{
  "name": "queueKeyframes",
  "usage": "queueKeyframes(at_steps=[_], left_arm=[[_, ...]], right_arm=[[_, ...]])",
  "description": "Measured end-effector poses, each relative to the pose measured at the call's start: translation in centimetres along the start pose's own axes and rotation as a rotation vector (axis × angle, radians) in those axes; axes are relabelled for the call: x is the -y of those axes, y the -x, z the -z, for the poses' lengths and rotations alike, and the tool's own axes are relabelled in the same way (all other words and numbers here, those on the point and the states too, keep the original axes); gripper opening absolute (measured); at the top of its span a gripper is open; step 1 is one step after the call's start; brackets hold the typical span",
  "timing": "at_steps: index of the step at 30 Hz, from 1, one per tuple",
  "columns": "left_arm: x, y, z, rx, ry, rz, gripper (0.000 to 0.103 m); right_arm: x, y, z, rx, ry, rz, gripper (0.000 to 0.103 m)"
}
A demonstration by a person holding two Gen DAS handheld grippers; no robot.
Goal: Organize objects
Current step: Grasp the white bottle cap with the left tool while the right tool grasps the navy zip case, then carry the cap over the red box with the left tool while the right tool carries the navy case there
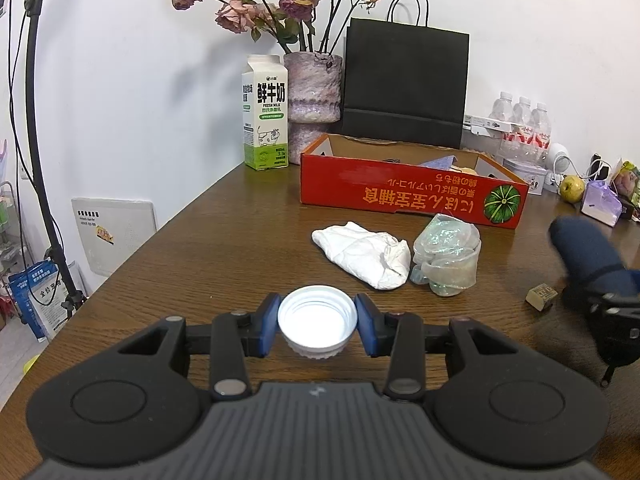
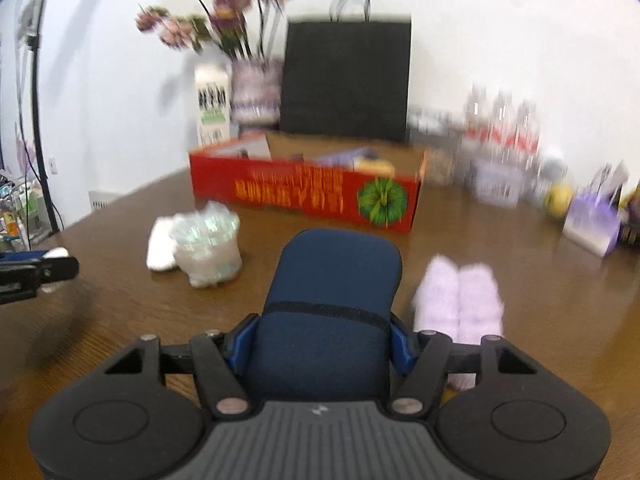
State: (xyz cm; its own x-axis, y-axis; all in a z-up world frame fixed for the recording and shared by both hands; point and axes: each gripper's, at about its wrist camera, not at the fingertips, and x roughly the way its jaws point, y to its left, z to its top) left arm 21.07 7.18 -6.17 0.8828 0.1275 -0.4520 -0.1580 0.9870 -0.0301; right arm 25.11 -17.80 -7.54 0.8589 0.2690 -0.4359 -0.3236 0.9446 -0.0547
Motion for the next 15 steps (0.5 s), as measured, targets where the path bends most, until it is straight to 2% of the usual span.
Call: queueKeyframes(at_steps=[5, 15], left_arm=[[-0.1, 0.1, 0.0, 0.003, 0.003, -0.008, 0.041], [0.4, 0.0, 0.0, 0.000, -0.023, -0.055, 0.041]], right_arm=[[-0.9, 2.3, 0.2, 0.137, 0.050, 0.041, 0.063], [-1.4, 2.6, 0.1, 0.159, 0.075, 0.049, 0.063]])
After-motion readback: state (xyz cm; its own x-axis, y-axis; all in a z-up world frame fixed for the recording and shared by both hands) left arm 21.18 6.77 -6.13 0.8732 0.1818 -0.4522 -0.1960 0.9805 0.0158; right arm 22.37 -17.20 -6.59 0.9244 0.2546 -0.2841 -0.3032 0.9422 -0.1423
